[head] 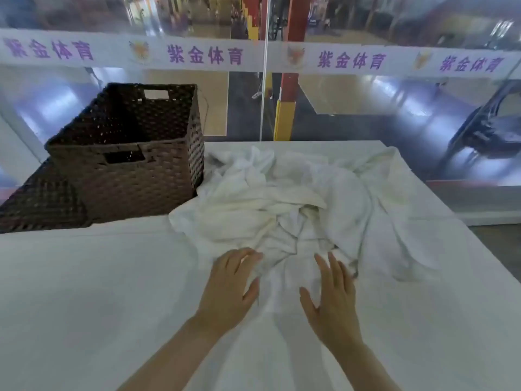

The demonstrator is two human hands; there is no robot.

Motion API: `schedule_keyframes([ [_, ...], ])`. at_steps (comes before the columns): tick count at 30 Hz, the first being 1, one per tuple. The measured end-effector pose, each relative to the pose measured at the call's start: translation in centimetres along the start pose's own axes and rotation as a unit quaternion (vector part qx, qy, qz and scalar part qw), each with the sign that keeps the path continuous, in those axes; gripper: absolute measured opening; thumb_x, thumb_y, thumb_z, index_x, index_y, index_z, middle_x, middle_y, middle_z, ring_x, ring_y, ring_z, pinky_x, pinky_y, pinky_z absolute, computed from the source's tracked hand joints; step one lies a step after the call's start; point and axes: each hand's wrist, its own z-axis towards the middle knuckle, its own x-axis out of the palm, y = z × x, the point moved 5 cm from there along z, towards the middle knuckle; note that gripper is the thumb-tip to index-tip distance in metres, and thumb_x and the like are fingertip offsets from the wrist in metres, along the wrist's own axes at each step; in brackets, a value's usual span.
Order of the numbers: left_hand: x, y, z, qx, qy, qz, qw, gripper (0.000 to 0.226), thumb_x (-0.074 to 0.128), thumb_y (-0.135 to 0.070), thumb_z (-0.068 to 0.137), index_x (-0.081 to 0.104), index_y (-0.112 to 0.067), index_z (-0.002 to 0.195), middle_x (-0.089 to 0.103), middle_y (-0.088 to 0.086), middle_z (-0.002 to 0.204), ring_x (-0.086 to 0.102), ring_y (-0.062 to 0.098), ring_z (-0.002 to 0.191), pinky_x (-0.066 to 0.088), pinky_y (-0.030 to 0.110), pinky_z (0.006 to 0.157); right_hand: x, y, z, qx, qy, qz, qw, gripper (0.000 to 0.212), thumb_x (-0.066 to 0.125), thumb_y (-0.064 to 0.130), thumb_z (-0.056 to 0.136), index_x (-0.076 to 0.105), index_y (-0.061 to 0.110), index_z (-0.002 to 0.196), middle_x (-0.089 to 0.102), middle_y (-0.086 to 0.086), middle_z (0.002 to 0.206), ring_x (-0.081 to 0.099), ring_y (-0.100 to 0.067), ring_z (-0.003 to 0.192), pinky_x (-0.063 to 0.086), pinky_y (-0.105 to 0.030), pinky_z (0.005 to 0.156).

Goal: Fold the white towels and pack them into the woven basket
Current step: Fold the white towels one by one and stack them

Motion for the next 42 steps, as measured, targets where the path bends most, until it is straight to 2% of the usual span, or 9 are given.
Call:
schedule_keyframes([
  [5,8.5,0.4,-4.8,0.025,0.110,-0.038,0.993,0.047,0.054,-0.044,0.090,0.046,-0.033,0.135,0.044,-0.015,0.138,0.040,0.008,0.129,0.028,0.023,0.108,6.3,-2.9,-3.5,-0.012,0.011,0.001,1.000,0.052,0.059,0.030,0.089,0.045,0.018,0.138,0.040,-0.010,0.149,0.033,-0.029,0.138,0.040,-0.045,0.109],
  [9,10.3,0.6,-5.7,0.063,0.083,0.016,0.994,0.040,0.051,-0.047,0.089,0.061,-0.031,0.124,0.058,-0.011,0.133,0.050,0.010,0.122,0.040,0.028,0.103,6.7,-3.7,-3.9,-0.024,-0.056,0.021,0.998,0.031,0.069,0.010,0.084,0.059,0.015,0.113,0.055,-0.004,0.123,0.046,-0.025,0.115,0.038,-0.027,0.098],
  [14,8.8,-0.9,-7.1,0.045,0.022,0.034,0.998,0.026,0.043,-0.032,0.092,0.066,-0.020,0.097,0.065,-0.004,0.096,0.059,0.018,0.090,0.049,0.033,0.072,5.1,-3.6,-4.7,-0.031,-0.098,0.018,0.995,0.041,0.060,0.018,0.083,0.054,0.013,0.124,0.056,-0.007,0.094,0.050,-0.028,0.081,0.044,-0.038,0.072],
  [19,7.1,-1.9,-8.9,-0.003,0.034,0.037,0.999,0.047,0.021,-0.040,0.091,0.060,-0.017,0.104,0.063,0.000,0.093,0.056,0.021,0.086,0.042,0.032,0.063,3.9,-2.8,-6.5,-0.013,-0.045,-0.033,0.998,0.058,0.053,0.008,0.089,0.044,0.023,0.145,0.053,-0.008,0.099,0.050,-0.027,0.083,0.046,-0.038,0.072],
  [24,4.9,-2.4,-11.9,0.054,0.022,0.095,0.994,0.017,0.036,-0.023,0.088,0.051,-0.020,0.096,0.056,0.000,0.074,0.055,0.023,0.066,0.037,0.027,0.050,2.5,-3.3,-8.8,0.001,0.006,-0.051,0.999,0.039,0.036,0.029,0.089,0.065,0.016,0.111,0.056,-0.009,0.098,0.054,-0.031,0.086,0.045,-0.038,0.073],
  [28,2.2,0.7,-13.1,0.002,0.018,0.142,0.990,0.013,0.053,-0.008,0.087,0.057,-0.016,0.096,0.059,0.003,0.078,0.058,0.026,0.072,0.045,0.033,0.054,1.6,-3.5,-9.4,0.028,0.054,-0.005,0.998,0.015,0.047,0.030,0.093,0.052,0.016,0.088,0.051,-0.001,0.082,0.053,-0.024,0.077,0.040,-0.034,0.065],
  [33,-2.3,6.5,-14.3,-0.106,0.020,0.166,0.980,0.014,0.048,-0.012,0.093,0.062,-0.016,0.095,0.062,0.000,0.089,0.058,0.026,0.089,0.044,0.037,0.070,1.9,0.2,-10.1,-0.045,0.056,0.055,0.996,0.025,0.055,0.035,0.095,0.052,0.016,0.079,0.054,0.004,0.075,0.048,-0.013,0.069,0.035,-0.018,0.058],
  [38,-3.2,4.5,-13.7,-0.115,-0.042,0.005,0.992,0.031,0.045,-0.004,0.093,0.069,-0.013,0.109,0.066,-0.003,0.118,0.058,0.018,0.112,0.039,0.017,0.094,4.0,4.8,-10.5,-0.081,0.023,0.154,0.984,0.015,0.059,0.027,0.094,0.057,0.017,0.082,0.055,0.006,0.077,0.050,-0.011,0.073,0.037,-0.023,0.062],
  [42,-1.3,-0.3,-13.3,-0.184,0.080,-0.193,0.961,0.024,0.048,-0.035,0.100,0.063,-0.031,0.118,0.065,-0.016,0.113,0.060,0.000,0.100,0.040,0.003,0.079,5.8,6.1,-11.4,-0.104,0.016,0.186,0.977,0.008,0.058,0.025,0.092,0.063,0.019,0.090,0.061,0.007,0.084,0.055,-0.010,0.079,0.041,-0.023,0.067],
])
